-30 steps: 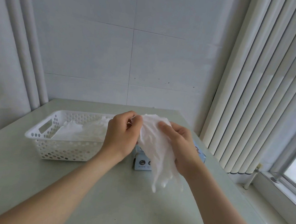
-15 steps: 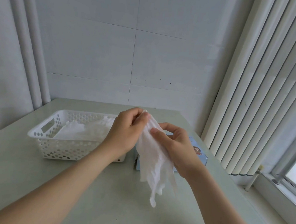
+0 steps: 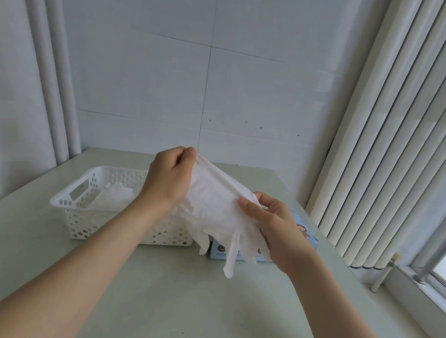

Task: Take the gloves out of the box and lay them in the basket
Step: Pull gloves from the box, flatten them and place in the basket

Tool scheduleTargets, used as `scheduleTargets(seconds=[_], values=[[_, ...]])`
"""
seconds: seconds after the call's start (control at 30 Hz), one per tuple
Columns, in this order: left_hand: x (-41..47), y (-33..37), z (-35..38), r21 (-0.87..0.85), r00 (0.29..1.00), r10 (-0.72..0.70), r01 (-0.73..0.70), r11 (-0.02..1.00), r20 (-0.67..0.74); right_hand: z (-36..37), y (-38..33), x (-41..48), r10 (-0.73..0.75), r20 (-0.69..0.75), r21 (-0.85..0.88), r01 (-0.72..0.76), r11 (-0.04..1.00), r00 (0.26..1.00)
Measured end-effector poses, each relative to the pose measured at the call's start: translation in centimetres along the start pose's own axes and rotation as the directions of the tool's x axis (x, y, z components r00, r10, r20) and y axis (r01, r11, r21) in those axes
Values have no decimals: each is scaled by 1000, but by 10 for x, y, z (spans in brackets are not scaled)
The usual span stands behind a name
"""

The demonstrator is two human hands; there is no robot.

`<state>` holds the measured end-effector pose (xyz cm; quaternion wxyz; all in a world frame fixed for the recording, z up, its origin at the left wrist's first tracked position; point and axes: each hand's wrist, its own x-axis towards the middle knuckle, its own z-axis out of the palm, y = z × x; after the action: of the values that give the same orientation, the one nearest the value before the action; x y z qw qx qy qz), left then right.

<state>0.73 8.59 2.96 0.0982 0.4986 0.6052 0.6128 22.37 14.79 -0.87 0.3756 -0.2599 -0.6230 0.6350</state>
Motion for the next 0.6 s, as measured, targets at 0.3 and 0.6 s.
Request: scheduleTargets(seconds=[0.3, 0.6], values=[[19, -14, -33, 54, 991, -128, 125, 991, 48, 26, -7, 22, 0, -98, -134, -14, 991, 995], [40, -52, -85, 279, 959, -279, 281, 918, -46, 73, -18, 90, -18, -42, -443, -3, 896, 999]])
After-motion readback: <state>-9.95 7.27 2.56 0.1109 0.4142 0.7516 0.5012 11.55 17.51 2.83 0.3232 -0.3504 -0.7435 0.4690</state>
